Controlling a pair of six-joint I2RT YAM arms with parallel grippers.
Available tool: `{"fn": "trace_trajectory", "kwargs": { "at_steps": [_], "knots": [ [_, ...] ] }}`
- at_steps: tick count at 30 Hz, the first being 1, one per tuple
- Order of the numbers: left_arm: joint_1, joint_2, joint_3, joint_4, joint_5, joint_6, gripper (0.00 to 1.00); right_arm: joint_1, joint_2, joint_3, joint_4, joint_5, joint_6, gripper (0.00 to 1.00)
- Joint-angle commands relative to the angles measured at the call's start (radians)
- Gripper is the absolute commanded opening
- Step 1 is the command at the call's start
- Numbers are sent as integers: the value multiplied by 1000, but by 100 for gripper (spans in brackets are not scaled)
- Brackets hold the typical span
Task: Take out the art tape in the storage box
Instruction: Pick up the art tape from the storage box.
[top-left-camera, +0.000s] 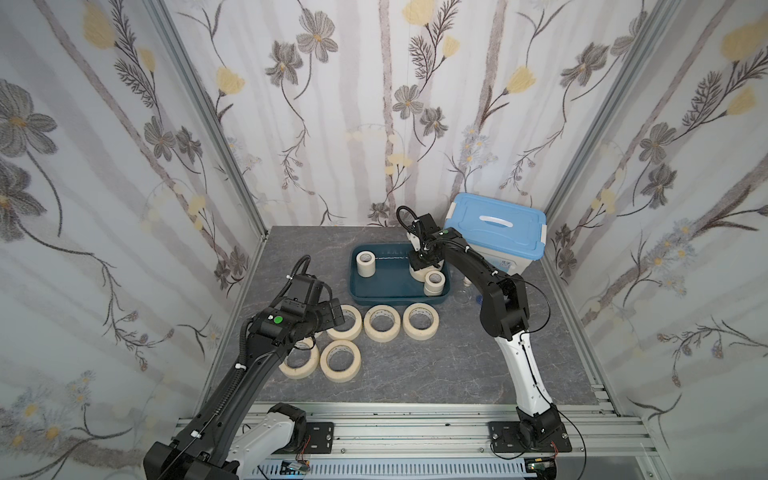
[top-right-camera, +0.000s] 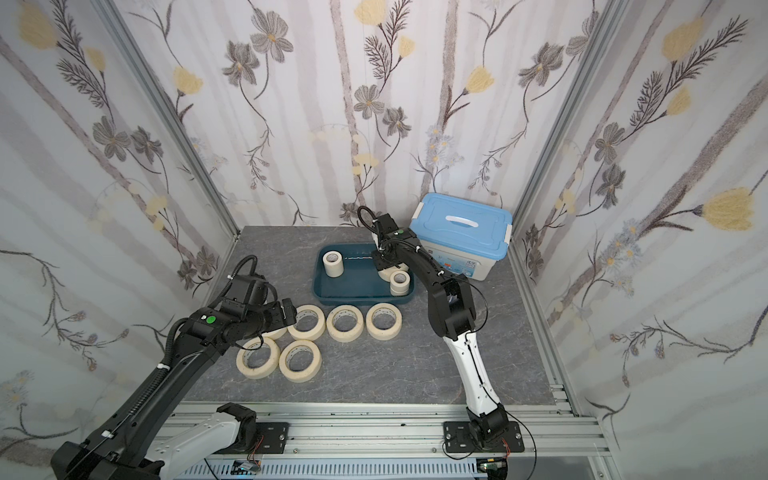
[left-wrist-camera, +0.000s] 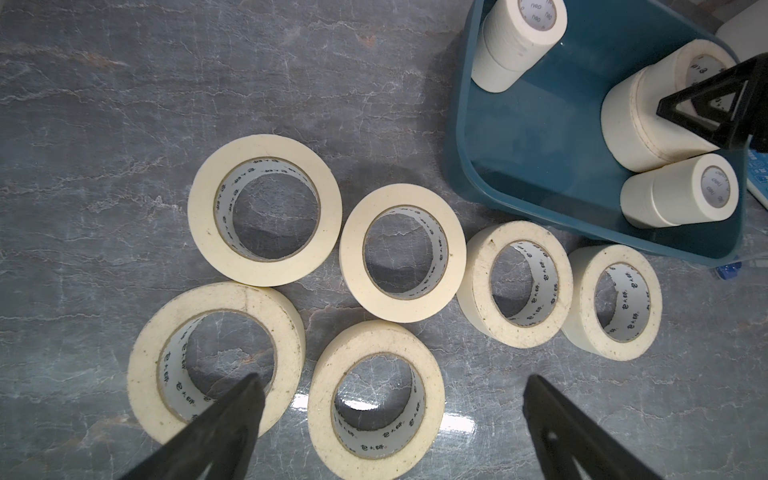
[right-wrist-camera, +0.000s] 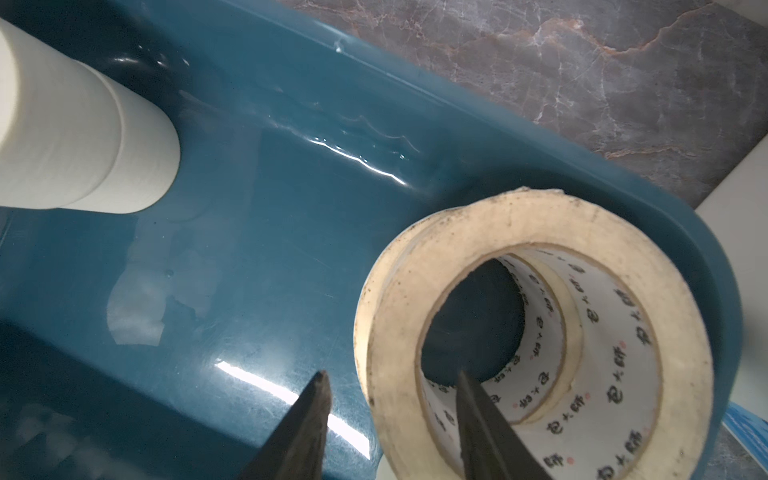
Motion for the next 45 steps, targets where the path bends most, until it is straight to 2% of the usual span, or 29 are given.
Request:
{"fn": "trace_trajectory", "kwargs": {
  "at_steps": [1,16,32,45],
  "knots": [
    [0,12,2,8,7,0,100,1,12,19,-31,-8,-18,46],
    [2,31,13,20,20,6,100,1,15,40,-49,8,-56,26],
    [2,14,6,18,24,7,100,8,-95,59,-81,19,-82,24],
    [3,-2,6,24,20,10,100,83,-237,16,-135,5,-93,22]
  ]
}}
